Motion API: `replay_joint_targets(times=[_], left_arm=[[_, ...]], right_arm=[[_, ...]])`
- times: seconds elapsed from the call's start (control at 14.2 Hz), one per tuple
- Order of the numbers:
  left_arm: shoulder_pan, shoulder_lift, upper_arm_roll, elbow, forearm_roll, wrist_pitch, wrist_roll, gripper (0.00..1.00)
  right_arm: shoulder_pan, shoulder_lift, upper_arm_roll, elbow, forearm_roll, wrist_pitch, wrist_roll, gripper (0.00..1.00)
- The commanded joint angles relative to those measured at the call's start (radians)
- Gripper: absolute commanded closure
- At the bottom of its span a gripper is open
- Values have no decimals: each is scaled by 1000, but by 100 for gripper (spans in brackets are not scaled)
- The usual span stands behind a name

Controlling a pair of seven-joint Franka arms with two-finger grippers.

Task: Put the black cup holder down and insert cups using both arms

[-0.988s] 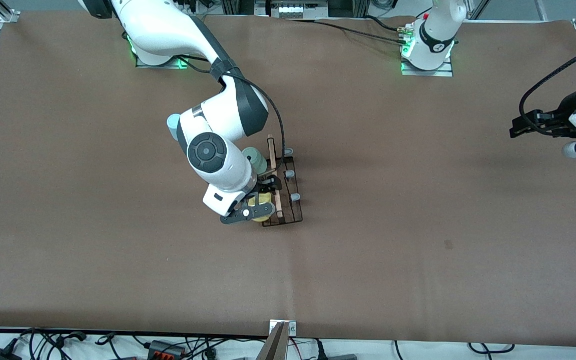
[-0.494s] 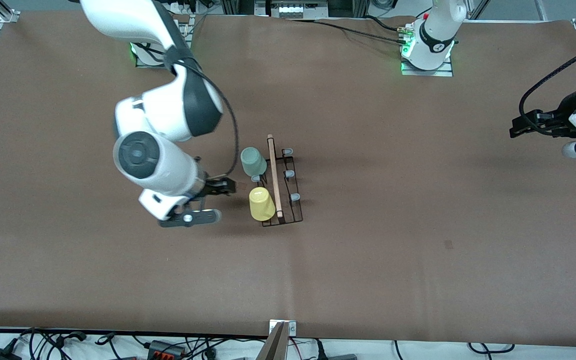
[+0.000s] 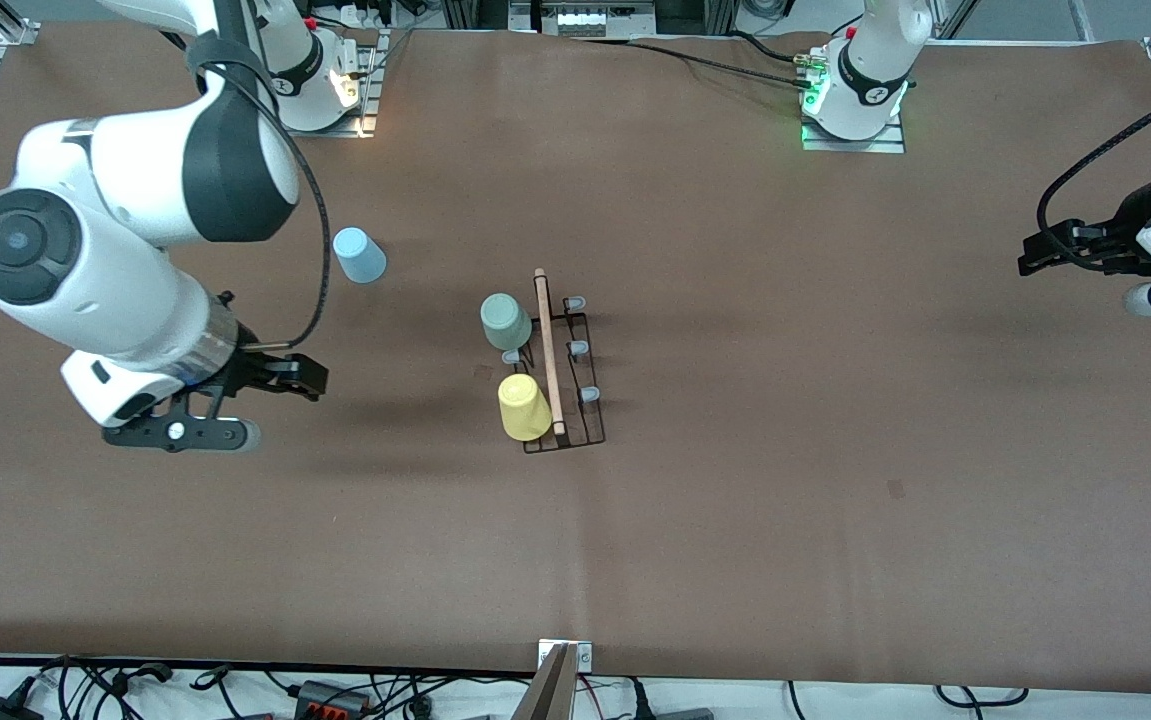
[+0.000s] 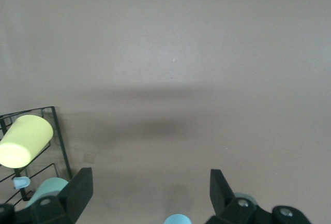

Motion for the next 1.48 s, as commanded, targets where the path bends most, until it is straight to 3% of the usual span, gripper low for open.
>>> replay_joint_targets(times=[0.0,0.14,0.21,0.28,0.42,0.49,0.56,0.78,1.06,1.41], left_arm=[[8,-1,-5,2,-19,2,10,0],[8,-1,-5,3,-19,2,10,0],[8,-1,-5,3,-19,3,10,0],[8,-1,-5,2,-19,3,10,0],[8,-1,-5,2,-19,3,10,0],[8,-1,-5,3,-19,3,10,0],[8,-1,-5,2,-19,3,11,0],[8,-1,-5,2,-19,2,10,0],[8,-1,-5,2,-19,2,10,0],[8,-1,-5,2,-19,2,10,0]], right_arm=[[-32,-17,-8,-9,-13,-9,-33,0],[-92,-47,25,-16,-10,11,-32,0],[-155,-77,86,-19,-16,14,-29,0],[-260,-115,199,-31,-37,14,-27,0],[-434,-225,426,-133,-206,72,-28,0],[-526,-272,518,-187,-265,102,-33,0],[-595,-304,563,-222,-272,102,-38,0],[-635,-337,562,-252,-275,79,-135,0],[-655,-393,556,-278,-284,-48,-150,0],[-665,-606,558,-632,-284,146,-151,0]])
